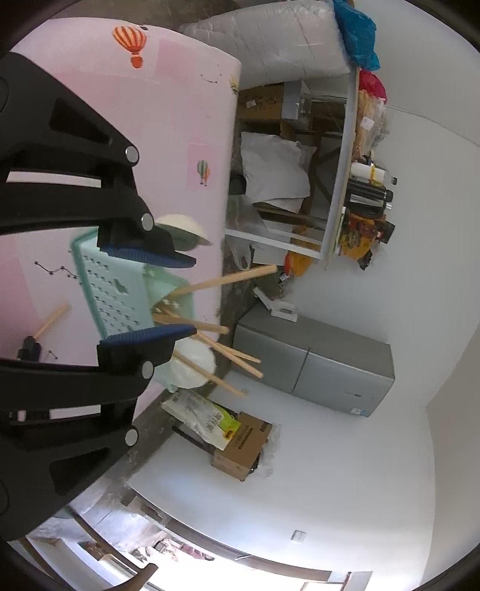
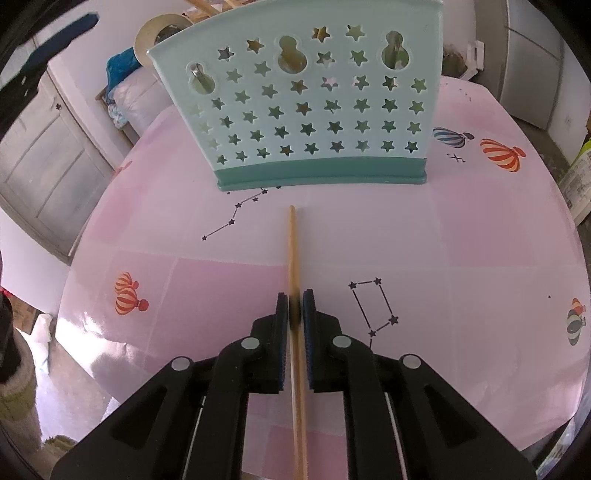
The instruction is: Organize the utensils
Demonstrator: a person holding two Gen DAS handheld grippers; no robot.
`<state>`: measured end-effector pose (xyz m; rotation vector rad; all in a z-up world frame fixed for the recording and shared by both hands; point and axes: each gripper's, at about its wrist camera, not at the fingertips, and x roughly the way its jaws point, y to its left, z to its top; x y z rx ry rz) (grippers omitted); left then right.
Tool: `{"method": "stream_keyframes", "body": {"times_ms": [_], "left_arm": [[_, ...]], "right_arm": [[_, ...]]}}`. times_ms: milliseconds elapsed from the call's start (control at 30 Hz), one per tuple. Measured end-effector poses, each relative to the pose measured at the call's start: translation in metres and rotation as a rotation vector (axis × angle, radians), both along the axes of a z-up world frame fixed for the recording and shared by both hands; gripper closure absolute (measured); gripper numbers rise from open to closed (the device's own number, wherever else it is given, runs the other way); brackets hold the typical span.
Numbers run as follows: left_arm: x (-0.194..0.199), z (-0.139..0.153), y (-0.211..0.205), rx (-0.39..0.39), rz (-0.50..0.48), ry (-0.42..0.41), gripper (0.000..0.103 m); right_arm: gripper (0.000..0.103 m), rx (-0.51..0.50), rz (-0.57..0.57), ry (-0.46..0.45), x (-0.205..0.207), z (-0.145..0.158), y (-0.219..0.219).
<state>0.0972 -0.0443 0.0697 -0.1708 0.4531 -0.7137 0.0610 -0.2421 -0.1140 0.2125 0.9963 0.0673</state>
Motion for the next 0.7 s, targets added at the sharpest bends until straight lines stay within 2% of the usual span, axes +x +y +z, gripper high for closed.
{"method": "stream_keyframes", "body": {"times_ms": [67,200,300,400,500,600,633,667,700], "left_arm": [[-0.001,-0.005,0.003,0.005,-0.002,0.01,0.073],[-0.002,-0.024,0.007,0.036,0.006,0.047,0.068],[-0.003,-0.051,0.004,0.131,0.027,0.098,0.067],[-0.005,-0.086,-0.001,0.264,0.048,0.159,0.067],[-0.007,-0.112,-0.002,0.334,0.058,0.219,0.066],[-0.008,-0.13,-0.001,0.366,0.064,0.264,0.063],[-0.011,-0.134,-0.001,0.37,0.065,0.27,0.063],[-0.012,-0.138,-0.001,0.375,0.067,0.272,0.061],[-0.014,-0.14,-0.002,0.378,0.067,0.271,0.06]], "right_arm": [[0.086,-0.002,0.004,0.006,0.003,0.001,0.001],[0.085,-0.029,0.013,0.01,0.009,0.003,0.003],[0.085,-0.045,0.023,0.01,0.019,0.004,0.007],[0.085,-0.076,0.044,0.013,0.028,0.005,0.01],[0.085,-0.096,0.066,0.023,0.039,0.004,0.014],[0.085,-0.145,0.092,0.017,0.047,0.003,0.023],[0.088,-0.15,0.094,0.017,0.048,0.004,0.025],[0.097,-0.146,0.095,0.017,0.05,0.005,0.025],[0.097,-0.143,0.092,0.015,0.05,0.005,0.025]]}}
